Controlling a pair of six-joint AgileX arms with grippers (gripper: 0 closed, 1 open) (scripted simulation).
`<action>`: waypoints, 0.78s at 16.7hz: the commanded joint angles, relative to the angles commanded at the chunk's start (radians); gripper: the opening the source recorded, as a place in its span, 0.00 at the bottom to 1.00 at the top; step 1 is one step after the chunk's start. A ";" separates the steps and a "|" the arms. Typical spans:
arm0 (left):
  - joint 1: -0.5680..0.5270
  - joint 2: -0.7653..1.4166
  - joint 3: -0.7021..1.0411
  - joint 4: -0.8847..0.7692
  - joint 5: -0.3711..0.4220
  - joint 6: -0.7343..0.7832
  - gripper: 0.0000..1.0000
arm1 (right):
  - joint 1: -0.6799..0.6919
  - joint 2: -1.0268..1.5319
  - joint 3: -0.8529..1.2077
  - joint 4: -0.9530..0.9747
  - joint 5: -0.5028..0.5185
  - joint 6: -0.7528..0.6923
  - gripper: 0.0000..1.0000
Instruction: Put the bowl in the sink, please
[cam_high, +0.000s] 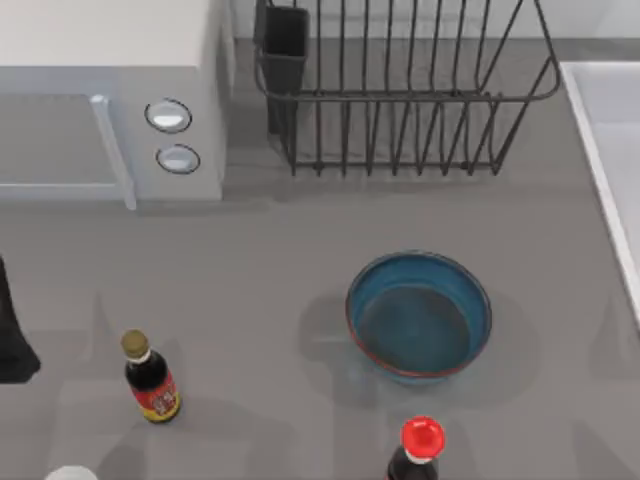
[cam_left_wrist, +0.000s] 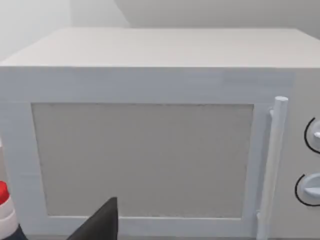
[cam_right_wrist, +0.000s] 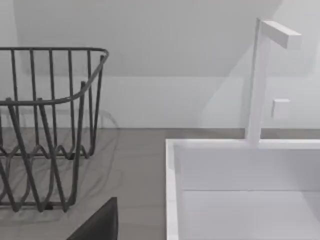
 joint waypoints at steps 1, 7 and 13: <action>0.000 0.000 0.000 0.000 0.000 0.000 1.00 | 0.000 0.000 0.000 0.000 0.000 0.000 1.00; 0.000 0.000 0.000 0.000 0.000 0.000 1.00 | 0.056 0.156 0.155 -0.127 -0.002 0.057 1.00; 0.000 0.000 0.000 0.000 0.000 0.000 1.00 | 0.196 0.683 0.596 -0.473 0.001 0.204 1.00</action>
